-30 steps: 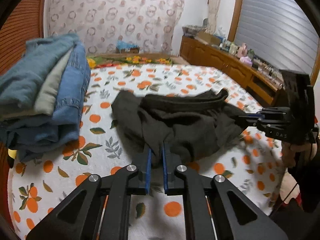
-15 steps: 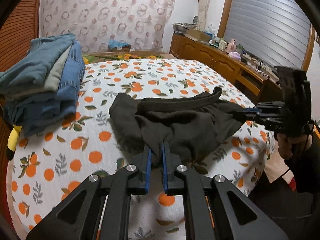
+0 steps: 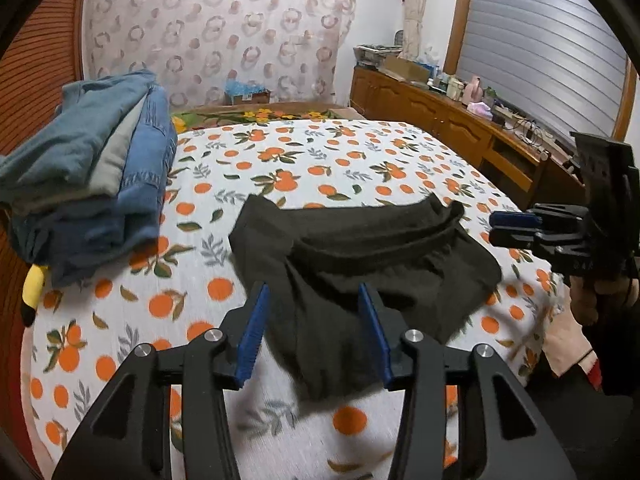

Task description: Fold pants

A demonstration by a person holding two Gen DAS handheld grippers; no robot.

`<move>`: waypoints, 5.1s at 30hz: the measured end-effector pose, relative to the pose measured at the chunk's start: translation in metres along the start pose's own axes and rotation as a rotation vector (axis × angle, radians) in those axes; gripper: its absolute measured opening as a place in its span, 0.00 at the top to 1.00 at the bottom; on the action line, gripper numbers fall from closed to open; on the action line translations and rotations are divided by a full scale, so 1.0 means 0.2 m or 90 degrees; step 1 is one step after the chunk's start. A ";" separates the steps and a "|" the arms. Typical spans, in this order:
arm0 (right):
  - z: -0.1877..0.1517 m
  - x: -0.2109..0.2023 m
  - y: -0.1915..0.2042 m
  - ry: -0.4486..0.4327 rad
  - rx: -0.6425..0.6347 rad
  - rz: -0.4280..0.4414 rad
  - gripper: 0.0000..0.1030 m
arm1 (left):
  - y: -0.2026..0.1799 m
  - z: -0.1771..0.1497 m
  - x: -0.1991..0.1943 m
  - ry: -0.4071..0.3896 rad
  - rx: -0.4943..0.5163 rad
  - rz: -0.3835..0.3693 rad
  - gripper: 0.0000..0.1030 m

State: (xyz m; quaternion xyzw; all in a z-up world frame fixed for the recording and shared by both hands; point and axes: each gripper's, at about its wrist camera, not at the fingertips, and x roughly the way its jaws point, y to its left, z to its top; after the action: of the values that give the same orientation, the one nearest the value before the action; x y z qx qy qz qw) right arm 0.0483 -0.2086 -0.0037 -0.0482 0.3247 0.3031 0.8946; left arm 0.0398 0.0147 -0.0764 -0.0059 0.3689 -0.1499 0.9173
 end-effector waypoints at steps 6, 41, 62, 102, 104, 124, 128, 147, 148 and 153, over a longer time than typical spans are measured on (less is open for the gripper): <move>0.05 0.11 -0.04 0.006 -0.008 -0.002 0.64 | 0.00 0.07 0.14 0.018 0.003 -0.024 0.54; 0.14 0.27 -0.11 -0.015 0.030 -0.001 0.85 | 0.08 0.21 0.34 0.040 0.019 0.019 0.70; 0.15 0.42 -0.07 0.044 -0.002 -0.015 0.90 | 0.13 0.05 0.17 0.021 -0.001 0.033 0.54; -0.11 0.12 0.00 0.026 0.042 -0.018 0.69 | 0.01 -0.13 0.03 0.021 -0.001 -0.029 0.90; -0.11 0.14 0.00 0.036 0.034 -0.024 0.69 | 0.01 -0.14 0.00 0.016 -0.010 -0.031 0.90; -0.14 0.13 -0.01 0.026 0.030 -0.025 0.69 | -0.01 -0.16 -0.03 0.030 -0.009 -0.003 0.90; -0.15 0.13 -0.01 0.025 0.028 -0.025 0.68 | -0.02 -0.14 -0.04 0.025 -0.004 0.003 0.90; -0.08 0.11 0.00 0.019 0.024 -0.047 0.57 | 0.01 -0.02 -0.04 0.002 -0.009 0.013 0.26; -0.08 0.11 0.00 0.018 0.024 -0.048 0.55 | 0.02 -0.01 -0.03 0.002 -0.014 0.007 0.25; -0.03 0.13 -0.01 0.019 0.014 -0.055 0.50 | 0.04 0.05 0.04 0.012 -0.021 0.018 0.25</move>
State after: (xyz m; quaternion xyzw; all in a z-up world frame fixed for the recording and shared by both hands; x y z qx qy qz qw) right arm 0.0619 -0.1978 -0.0249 -0.0565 0.3389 0.2598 0.9025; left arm 0.0539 0.0187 -0.0762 -0.0144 0.3798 -0.1312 0.9156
